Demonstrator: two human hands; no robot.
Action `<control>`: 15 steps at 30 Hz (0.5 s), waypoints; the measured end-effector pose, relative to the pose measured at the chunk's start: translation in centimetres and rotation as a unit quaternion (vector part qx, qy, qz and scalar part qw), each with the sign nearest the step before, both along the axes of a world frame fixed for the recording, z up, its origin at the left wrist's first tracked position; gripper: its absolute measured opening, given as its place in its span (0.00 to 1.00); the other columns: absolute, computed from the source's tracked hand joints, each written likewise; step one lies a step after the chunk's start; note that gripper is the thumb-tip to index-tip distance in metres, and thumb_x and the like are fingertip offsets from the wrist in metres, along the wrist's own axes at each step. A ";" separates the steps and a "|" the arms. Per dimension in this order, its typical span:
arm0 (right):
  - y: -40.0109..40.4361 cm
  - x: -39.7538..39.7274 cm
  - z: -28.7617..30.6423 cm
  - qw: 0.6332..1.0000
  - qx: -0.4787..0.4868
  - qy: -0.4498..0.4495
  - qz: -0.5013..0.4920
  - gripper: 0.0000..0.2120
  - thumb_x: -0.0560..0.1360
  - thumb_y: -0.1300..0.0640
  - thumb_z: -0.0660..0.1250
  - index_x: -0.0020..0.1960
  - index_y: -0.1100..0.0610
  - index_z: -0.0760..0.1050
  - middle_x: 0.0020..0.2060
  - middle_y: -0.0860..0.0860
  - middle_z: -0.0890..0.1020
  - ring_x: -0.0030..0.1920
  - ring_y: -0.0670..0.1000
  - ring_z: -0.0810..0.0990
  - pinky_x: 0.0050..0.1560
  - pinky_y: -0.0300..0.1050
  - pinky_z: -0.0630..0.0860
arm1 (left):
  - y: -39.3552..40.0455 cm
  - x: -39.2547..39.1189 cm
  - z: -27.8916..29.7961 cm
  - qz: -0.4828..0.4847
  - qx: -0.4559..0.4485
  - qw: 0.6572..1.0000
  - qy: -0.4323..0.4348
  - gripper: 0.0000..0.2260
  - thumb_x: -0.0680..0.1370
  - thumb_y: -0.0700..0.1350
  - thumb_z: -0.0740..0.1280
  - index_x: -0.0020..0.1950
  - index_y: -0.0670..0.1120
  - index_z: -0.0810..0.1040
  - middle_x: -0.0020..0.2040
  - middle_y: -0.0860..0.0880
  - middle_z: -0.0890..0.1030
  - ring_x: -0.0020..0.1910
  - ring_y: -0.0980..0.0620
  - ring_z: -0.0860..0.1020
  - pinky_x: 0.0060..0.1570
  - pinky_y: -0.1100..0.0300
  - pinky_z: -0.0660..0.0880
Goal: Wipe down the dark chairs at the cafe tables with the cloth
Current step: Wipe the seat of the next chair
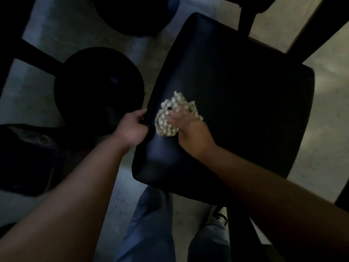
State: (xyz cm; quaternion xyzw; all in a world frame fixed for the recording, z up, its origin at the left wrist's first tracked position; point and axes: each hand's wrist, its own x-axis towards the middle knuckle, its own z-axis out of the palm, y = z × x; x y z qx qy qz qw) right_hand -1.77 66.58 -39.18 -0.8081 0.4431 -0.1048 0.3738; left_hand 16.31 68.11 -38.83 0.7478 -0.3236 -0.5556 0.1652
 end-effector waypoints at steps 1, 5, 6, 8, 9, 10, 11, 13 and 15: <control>1.4 -0.1 0.1 1.000 0.016 -0.004 -0.006 0.22 0.65 0.81 0.60 0.55 0.70 0.79 0.57 0.67 0.78 0.63 0.71 0.72 0.67 0.62 0.65 | 0.7 -0.1 0.0 0.007 0.000 1.000 -0.010 0.27 0.75 0.28 0.64 0.73 0.44 0.69 0.52 0.57 0.76 0.49 0.68 0.75 0.43 0.77 0.70; 4.5 -0.9 0.6 0.996 0.078 0.026 0.024 0.23 0.70 0.77 0.58 0.62 0.66 0.76 0.65 0.62 0.74 0.71 0.62 0.66 0.72 0.43 0.54 | 4.2 -1.0 0.5 0.046 0.015 0.998 -0.049 0.25 0.77 0.37 0.67 0.74 0.47 0.69 0.66 0.48 0.76 0.62 0.53 0.74 0.63 0.60 0.69; 4.4 -1.0 0.8 0.993 0.104 0.041 0.040 0.23 0.72 0.76 0.58 0.65 0.64 0.74 0.68 0.60 0.71 0.74 0.58 0.62 0.72 0.37 0.50 | 5.3 -1.4 0.9 0.057 0.018 0.997 -0.056 0.25 0.77 0.38 0.66 0.74 0.47 0.69 0.67 0.47 0.76 0.62 0.52 0.73 0.62 0.60 0.68; 4.3 -1.0 1.0 0.984 0.136 0.073 0.092 0.23 0.74 0.71 0.60 0.68 0.60 0.72 0.72 0.57 0.67 0.75 0.54 0.59 0.73 0.33 0.48 | 7.5 -2.4 1.9 0.082 0.014 0.994 -0.066 0.23 0.78 0.38 0.65 0.73 0.46 0.70 0.66 0.45 0.76 0.58 0.53 0.73 0.59 0.61 0.68; 4.4 -1.0 1.3 0.976 0.144 0.104 0.125 0.22 0.75 0.68 0.61 0.68 0.57 0.73 0.72 0.56 0.67 0.75 0.54 0.61 0.74 0.36 0.52 | 8.6 -2.9 2.5 0.097 0.013 0.993 -0.064 0.23 0.78 0.37 0.64 0.73 0.45 0.69 0.67 0.45 0.76 0.60 0.53 0.73 0.60 0.61 0.68; 4.7 -0.9 1.9 0.968 0.158 0.129 0.146 0.20 0.75 0.66 0.62 0.66 0.55 0.75 0.70 0.55 0.70 0.72 0.54 0.66 0.72 0.38 0.59 | 9.8 -3.4 3.2 0.116 0.012 0.992 -0.054 0.23 0.79 0.36 0.64 0.74 0.43 0.68 0.68 0.44 0.75 0.63 0.52 0.73 0.62 0.61 0.68; 5.2 -0.8 2.8 0.960 0.186 0.145 0.150 0.18 0.74 0.65 0.63 0.62 0.54 0.79 0.65 0.54 0.76 0.66 0.53 0.72 0.66 0.37 0.66 | 10.9 -4.0 4.1 0.138 0.011 0.989 -0.041 0.23 0.79 0.36 0.63 0.74 0.42 0.67 0.69 0.44 0.74 0.66 0.50 0.72 0.64 0.60 0.67; 6.4 -0.8 5.2 0.946 0.265 0.133 0.130 0.17 0.73 0.67 0.62 0.55 0.55 0.83 0.42 0.47 0.86 0.44 0.42 0.82 0.42 0.28 0.73 | 13.1 -5.1 6.4 0.195 -0.004 0.981 -0.022 0.22 0.80 0.35 0.63 0.74 0.41 0.67 0.70 0.43 0.73 0.67 0.50 0.73 0.62 0.62 0.68; 7.5 -1.0 8.5 0.945 0.310 0.083 0.056 0.17 0.72 0.68 0.61 0.52 0.56 0.84 0.27 0.42 0.80 0.27 0.40 0.76 0.26 0.26 0.69 | 15.0 -6.2 9.7 0.258 -0.036 0.965 -0.014 0.20 0.80 0.36 0.63 0.72 0.41 0.70 0.66 0.44 0.76 0.60 0.52 0.75 0.57 0.63 0.69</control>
